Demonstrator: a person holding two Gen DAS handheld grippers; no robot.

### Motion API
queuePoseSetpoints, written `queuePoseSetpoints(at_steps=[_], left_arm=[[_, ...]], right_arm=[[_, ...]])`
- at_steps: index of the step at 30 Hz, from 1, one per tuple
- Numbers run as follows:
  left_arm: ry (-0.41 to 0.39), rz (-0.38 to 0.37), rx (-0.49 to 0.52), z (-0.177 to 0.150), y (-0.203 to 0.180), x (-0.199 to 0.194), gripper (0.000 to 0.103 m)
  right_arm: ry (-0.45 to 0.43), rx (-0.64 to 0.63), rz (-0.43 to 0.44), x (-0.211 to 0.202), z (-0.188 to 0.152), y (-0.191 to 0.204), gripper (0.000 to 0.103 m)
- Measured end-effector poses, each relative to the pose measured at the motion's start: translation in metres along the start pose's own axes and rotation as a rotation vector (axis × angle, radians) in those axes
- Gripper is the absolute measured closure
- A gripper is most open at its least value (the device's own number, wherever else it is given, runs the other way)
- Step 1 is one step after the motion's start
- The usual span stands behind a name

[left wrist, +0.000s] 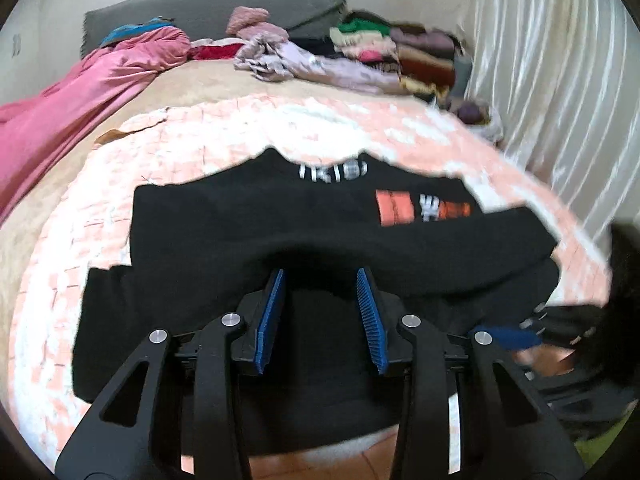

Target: Fold small clothes

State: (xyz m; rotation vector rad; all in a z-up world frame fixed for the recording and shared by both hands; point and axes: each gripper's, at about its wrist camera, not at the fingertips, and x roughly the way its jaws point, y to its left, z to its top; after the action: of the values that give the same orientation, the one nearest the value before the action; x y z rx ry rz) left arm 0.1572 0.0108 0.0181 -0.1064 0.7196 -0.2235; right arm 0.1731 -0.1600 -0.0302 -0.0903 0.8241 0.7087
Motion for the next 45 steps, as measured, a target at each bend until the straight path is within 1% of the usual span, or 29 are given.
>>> queuePoseSetpoints(at_steps=[1,3,4,7,10,11,12,13,14,15,17,19,21,22,24,26,28,29,30,32,35,36,38,40,41,43,45], left_arm=[[-0.010,-0.011,-0.012,0.001,0.002,-0.005,0.074],[-0.045,-0.015,-0.021,0.000,0.006,-0.018,0.066],[-0.057,-0.012,-0.025,-0.002,0.007,-0.025,0.065],[-0.071,-0.055,-0.032,-0.013,0.007,-0.042,0.064],[-0.053,-0.099,0.006,-0.028,-0.005,-0.051,0.064],[-0.042,-0.112,0.025,-0.032,-0.011,-0.050,0.064],[-0.030,-0.119,0.037,-0.034,-0.015,-0.048,0.064],[-0.007,-0.124,0.059,-0.037,-0.022,-0.043,0.064],[0.016,-0.119,0.077,-0.039,-0.026,-0.037,0.064],[0.049,-0.092,0.098,-0.041,-0.030,-0.026,0.064],[0.100,-0.032,0.100,-0.042,-0.026,-0.010,0.064],[0.111,-0.017,0.079,-0.039,-0.017,0.000,0.064],[0.103,0.026,0.069,-0.033,-0.006,0.007,0.061],[0.105,0.048,0.061,-0.029,0.001,0.011,0.061],[0.093,0.051,0.022,-0.019,0.017,0.016,0.061],[0.081,0.048,-0.002,-0.010,0.028,0.018,0.061],[0.058,0.069,-0.008,0.000,0.034,0.021,0.060],[0.051,0.091,-0.010,0.007,0.037,0.025,0.056],[0.044,0.110,-0.021,0.013,0.041,0.028,0.055],[0.039,0.113,-0.053,0.022,0.049,0.033,0.054],[0.031,0.142,-0.126,0.032,0.067,0.042,0.054],[0.022,0.142,-0.167,0.032,0.075,0.042,0.054],[-0.004,0.109,-0.217,0.029,0.085,0.040,0.054],[-0.023,0.085,-0.211,0.022,0.087,0.035,0.054],[-0.022,0.085,-0.194,0.019,0.086,0.034,0.054],[-0.017,0.086,-0.169,0.015,0.084,0.032,0.054],[-0.020,0.083,-0.153,0.011,0.083,0.030,0.053]], right_arm=[[0.000,0.001,-0.004,0.002,0.001,-0.001,0.076],[-0.010,-0.010,-0.015,0.008,0.007,-0.002,0.076],[-0.015,-0.018,-0.022,0.010,0.010,-0.002,0.076],[-0.051,-0.024,-0.029,0.013,0.027,-0.007,0.076],[-0.102,-0.004,-0.022,0.007,0.051,-0.016,0.075],[-0.118,-0.002,-0.029,0.005,0.060,-0.020,0.074],[-0.131,-0.003,-0.040,0.004,0.067,-0.023,0.070],[-0.147,-0.005,-0.062,0.004,0.078,-0.028,0.068],[-0.152,-0.007,-0.066,0.004,0.084,-0.030,0.068],[-0.153,-0.011,-0.072,0.006,0.090,-0.033,0.068],[-0.148,-0.016,-0.109,0.012,0.101,-0.040,0.068],[-0.146,-0.015,-0.136,0.018,0.106,-0.046,0.068],[-0.149,-0.009,-0.155,0.019,0.107,-0.052,0.067],[-0.150,-0.003,-0.164,0.018,0.106,-0.055,0.062],[-0.156,0.016,-0.174,0.015,0.102,-0.062,0.059],[-0.162,0.041,-0.173,0.009,0.095,-0.067,0.059],[-0.168,0.057,-0.176,0.002,0.087,-0.071,0.058],[-0.173,0.069,-0.181,-0.003,0.082,-0.073,0.057],[-0.178,0.080,-0.181,-0.007,0.077,-0.074,0.056],[-0.190,0.098,-0.165,-0.021,0.063,-0.073,0.055],[-0.187,0.082,-0.137,-0.038,0.040,-0.061,0.054],[-0.176,0.074,-0.124,-0.041,0.034,-0.057,0.054],[-0.139,0.063,-0.086,-0.043,0.020,-0.049,0.054],[-0.099,0.051,-0.061,-0.037,0.012,-0.044,0.054],[-0.072,0.036,-0.076,-0.030,0.009,-0.044,0.054],[-0.027,0.051,-0.158,-0.015,0.011,-0.052,0.054],[-0.043,0.094,-0.161,-0.010,0.019,-0.064,0.054]])
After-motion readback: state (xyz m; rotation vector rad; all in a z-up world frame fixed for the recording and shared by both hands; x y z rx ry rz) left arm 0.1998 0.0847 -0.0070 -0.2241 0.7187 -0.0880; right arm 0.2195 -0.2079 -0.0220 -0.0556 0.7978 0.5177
